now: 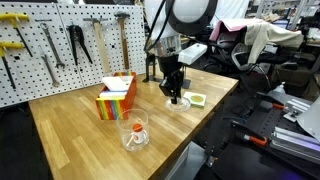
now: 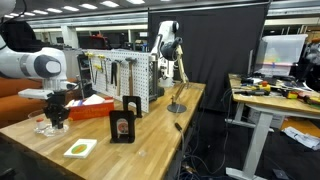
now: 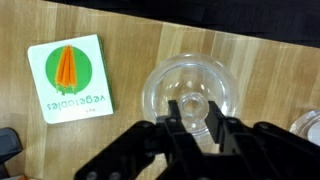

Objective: Move the colourless lid forward

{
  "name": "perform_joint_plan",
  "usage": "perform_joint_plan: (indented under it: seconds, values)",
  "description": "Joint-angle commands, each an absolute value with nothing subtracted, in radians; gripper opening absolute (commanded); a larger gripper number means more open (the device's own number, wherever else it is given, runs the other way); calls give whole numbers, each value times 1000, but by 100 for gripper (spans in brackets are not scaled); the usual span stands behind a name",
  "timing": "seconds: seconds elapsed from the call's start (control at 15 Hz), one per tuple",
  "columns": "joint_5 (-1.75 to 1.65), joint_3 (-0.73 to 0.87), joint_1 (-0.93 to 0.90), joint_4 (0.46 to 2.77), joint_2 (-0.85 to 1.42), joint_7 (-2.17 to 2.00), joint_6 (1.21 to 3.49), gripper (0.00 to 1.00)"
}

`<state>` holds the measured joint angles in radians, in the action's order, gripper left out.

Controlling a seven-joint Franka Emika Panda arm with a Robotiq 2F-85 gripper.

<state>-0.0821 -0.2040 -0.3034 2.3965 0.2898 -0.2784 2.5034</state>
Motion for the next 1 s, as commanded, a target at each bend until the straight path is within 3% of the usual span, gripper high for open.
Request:
perform_joint_plan:
  seconds: [0.0,0.13,0.2,0.33,0.73,0.8,0.93]
  values:
    - [-98,-194,-318,2375,326,-287,2531,8]
    - [-92,-195,-321,2365,345,-282,2536,8]
    - [-93,-195,-324,2363,353,-280,2537,18]
    - [-95,-193,-329,2355,363,-280,2534,57]
    - [-20,-226,-299,2373,262,-231,2494,98]
    - [-56,-203,-322,2344,322,-264,2516,79]
    - [-41,-209,-317,2352,278,-255,2501,93]
